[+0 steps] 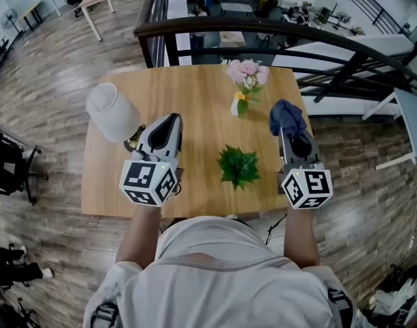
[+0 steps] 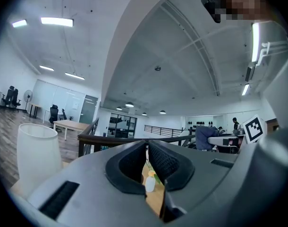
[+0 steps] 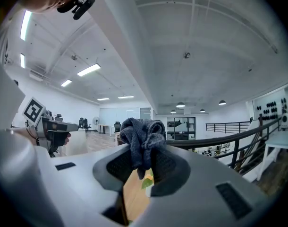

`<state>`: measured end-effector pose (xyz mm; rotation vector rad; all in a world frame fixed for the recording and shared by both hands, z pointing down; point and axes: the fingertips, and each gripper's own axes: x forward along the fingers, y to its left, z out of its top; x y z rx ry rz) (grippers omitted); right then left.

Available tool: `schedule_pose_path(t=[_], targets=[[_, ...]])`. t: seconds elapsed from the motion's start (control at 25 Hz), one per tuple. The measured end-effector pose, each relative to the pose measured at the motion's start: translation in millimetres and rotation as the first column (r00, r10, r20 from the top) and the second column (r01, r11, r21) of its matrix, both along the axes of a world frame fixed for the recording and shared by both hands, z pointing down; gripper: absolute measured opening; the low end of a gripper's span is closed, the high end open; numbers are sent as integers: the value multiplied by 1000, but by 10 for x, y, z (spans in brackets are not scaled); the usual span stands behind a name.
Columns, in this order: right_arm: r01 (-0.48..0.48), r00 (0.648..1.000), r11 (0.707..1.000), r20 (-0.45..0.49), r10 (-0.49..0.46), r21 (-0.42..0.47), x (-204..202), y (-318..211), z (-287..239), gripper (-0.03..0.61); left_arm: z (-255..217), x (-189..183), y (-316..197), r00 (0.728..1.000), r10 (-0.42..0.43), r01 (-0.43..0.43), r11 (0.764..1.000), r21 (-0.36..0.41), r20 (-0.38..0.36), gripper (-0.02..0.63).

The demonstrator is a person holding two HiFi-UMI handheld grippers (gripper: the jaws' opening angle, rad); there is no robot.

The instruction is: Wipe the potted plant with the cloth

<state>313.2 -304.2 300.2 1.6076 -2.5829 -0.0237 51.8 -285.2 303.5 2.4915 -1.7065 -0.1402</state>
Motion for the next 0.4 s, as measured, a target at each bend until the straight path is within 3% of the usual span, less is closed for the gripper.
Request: schedule_pose_path(t=[0.4], targets=[[26,1000,999,-1,-26,-32,-65,44,90,130,25,28,44,1000,9,-9,1000,-2,11,26]])
